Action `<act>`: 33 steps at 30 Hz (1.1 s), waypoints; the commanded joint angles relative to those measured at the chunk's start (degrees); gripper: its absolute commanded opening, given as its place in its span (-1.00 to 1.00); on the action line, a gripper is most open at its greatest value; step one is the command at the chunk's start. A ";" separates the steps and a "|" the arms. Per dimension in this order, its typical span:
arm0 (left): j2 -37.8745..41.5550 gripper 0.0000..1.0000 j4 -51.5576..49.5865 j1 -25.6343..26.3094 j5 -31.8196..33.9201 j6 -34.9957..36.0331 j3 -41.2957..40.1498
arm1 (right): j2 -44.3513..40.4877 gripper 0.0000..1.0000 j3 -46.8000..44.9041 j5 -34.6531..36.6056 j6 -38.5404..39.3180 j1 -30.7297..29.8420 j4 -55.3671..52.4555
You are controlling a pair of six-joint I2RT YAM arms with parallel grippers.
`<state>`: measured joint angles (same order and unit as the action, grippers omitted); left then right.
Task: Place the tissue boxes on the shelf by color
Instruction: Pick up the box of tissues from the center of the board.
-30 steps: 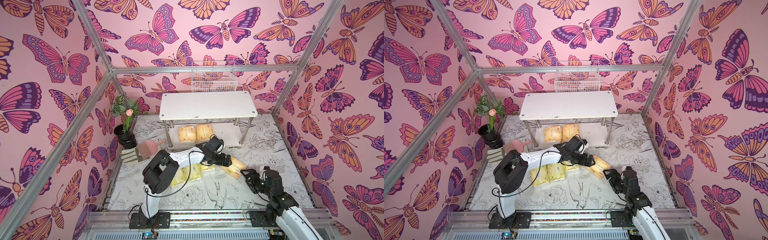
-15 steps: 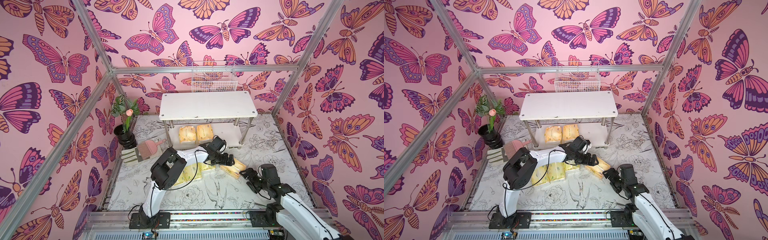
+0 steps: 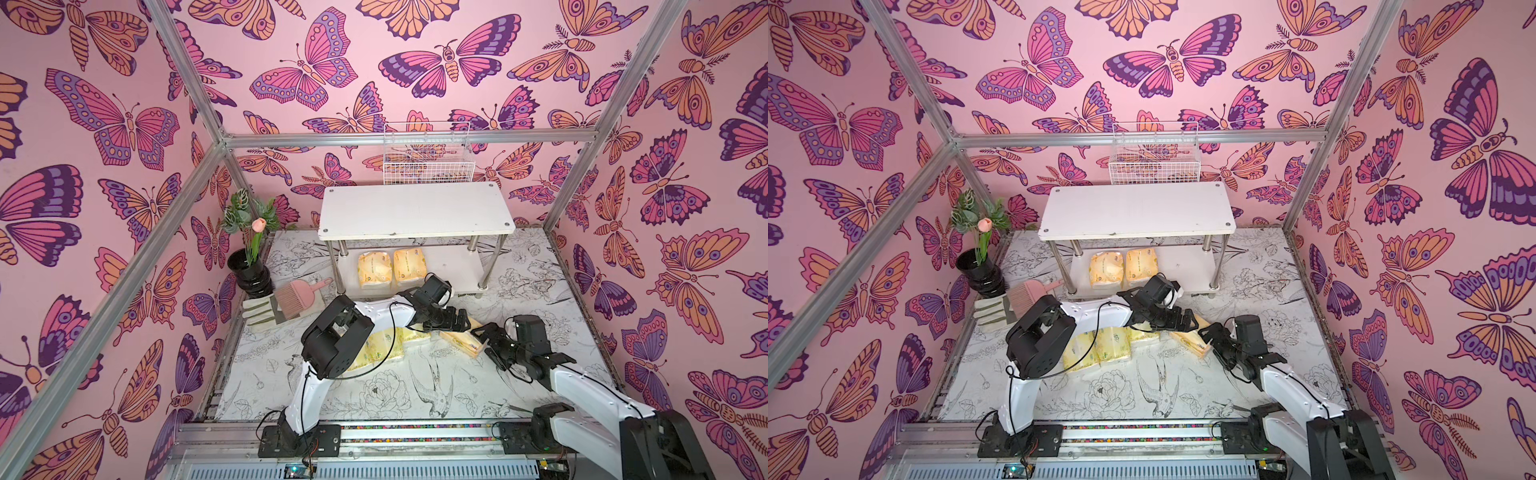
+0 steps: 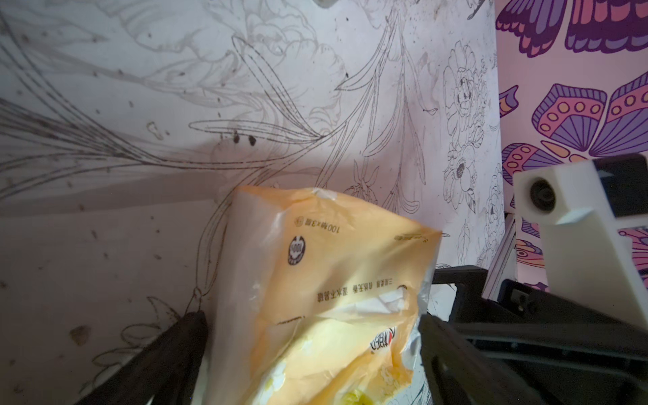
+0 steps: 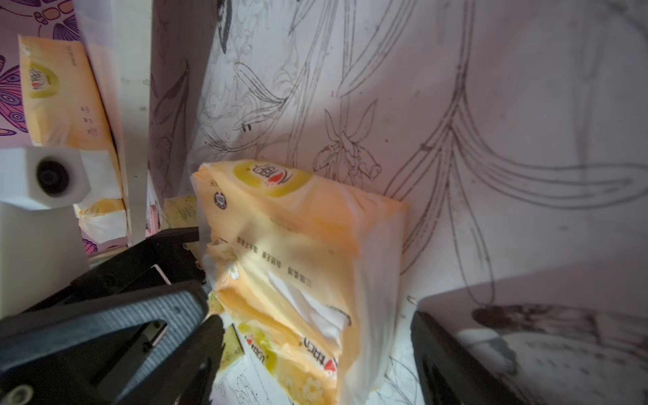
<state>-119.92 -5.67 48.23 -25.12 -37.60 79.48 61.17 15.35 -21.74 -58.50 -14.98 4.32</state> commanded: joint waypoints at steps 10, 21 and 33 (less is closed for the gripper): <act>-0.09 0.99 3.64 0.10 -1.81 -2.11 -5.20 | 3.79 0.67 -3.14 -3.16 -2.90 0.30 7.31; -0.18 1.00 5.14 0.63 -1.96 -2.85 -6.66 | 2.46 0.28 -2.97 -5.50 -4.22 0.24 11.36; 0.75 1.00 5.85 1.02 -2.21 -3.26 -6.99 | -0.66 -0.34 -2.65 -4.43 -3.51 0.27 7.03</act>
<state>-119.02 4.49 48.03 -25.65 -39.70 74.30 62.13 12.43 -25.96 -62.74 -14.66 13.10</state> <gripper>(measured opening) 0.998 0.346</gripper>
